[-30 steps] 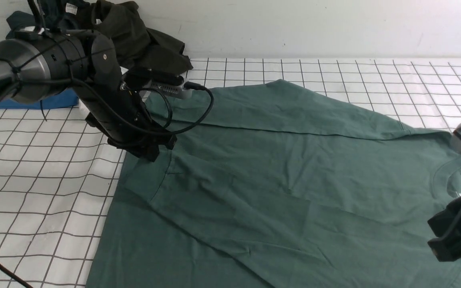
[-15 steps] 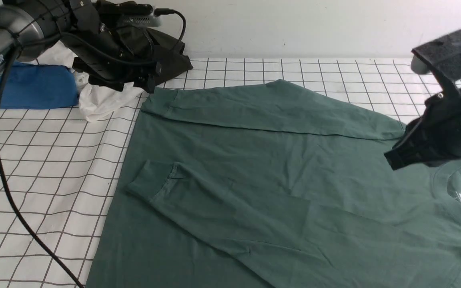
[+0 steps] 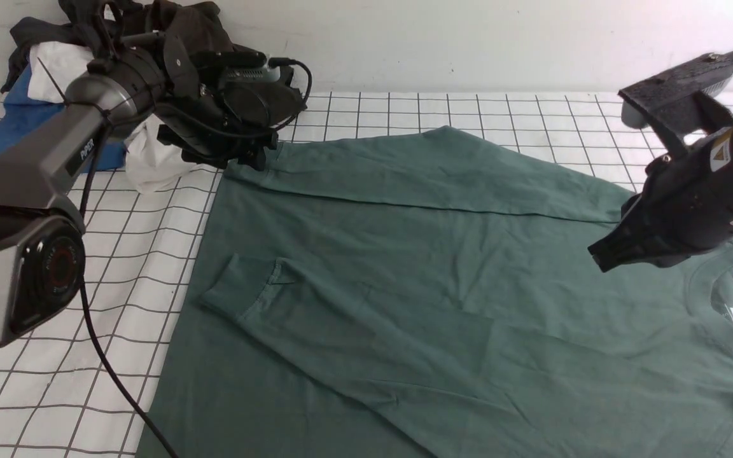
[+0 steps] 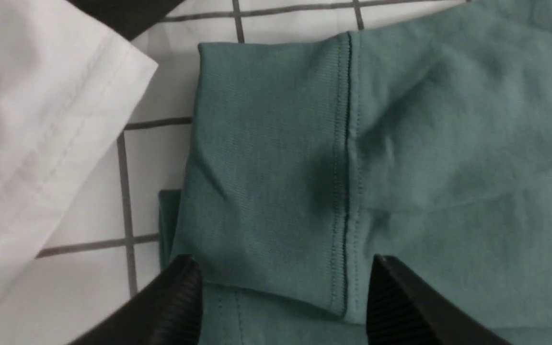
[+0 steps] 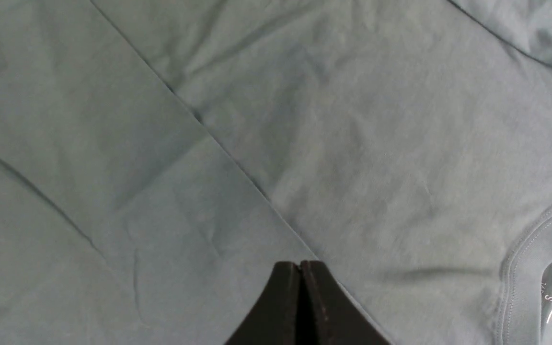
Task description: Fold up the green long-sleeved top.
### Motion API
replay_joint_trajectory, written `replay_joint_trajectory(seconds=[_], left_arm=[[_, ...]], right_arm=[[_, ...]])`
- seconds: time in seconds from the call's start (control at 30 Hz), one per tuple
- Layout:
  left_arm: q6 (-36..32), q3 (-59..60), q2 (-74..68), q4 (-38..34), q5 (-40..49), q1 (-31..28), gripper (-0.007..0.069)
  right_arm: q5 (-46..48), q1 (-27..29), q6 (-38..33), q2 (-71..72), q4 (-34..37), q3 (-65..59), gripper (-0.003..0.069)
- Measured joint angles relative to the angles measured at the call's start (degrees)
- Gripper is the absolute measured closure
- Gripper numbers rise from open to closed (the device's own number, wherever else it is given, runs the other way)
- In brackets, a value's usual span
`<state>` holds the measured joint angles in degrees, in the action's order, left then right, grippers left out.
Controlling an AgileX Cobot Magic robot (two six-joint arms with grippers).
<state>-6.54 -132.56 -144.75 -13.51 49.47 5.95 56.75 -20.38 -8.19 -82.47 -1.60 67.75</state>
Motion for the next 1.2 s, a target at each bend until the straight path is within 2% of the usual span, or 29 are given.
replay_joint_trajectory(seconds=[0.3, 0.7, 0.83, 0.97, 1.1, 1.2], left_arm=[[0.1, 0.0, -1.7, 0.7, -5.0, 0.0, 0.0202], [0.2, -0.1, -2.8, 1.5, -6.1, -0.1, 0.0209], [0.2, -0.2, -2.9, 1.5, -6.1, -0.1, 0.0291], [0.2, -0.2, -2.9, 1.5, -5.7, -0.3, 0.0457], [-0.3, -0.2, -2.6, 1.5, -5.5, -0.3, 0.0583], [-0.5, -0.3, -1.8, 1.5, -4.6, -0.3, 0.0606]], right_arm=[[0.0, 0.0, 0.0, -1.3, -0.9, 0.0, 0.0673], [-0.1, 0.0, 0.0, -3.8, -0.9, 0.0, 0.0673], [-0.1, 0.0, 0.0, -4.2, -0.9, 0.0, 0.0673], [-0.1, 0.0, 0.0, -4.3, -0.9, 0.0, 0.0673], [-0.1, 0.0, 0.0, -4.3, -0.9, 0.0, 0.0673], [-0.1, 0.0, 0.0, -4.3, -0.9, 0.0, 0.0673]])
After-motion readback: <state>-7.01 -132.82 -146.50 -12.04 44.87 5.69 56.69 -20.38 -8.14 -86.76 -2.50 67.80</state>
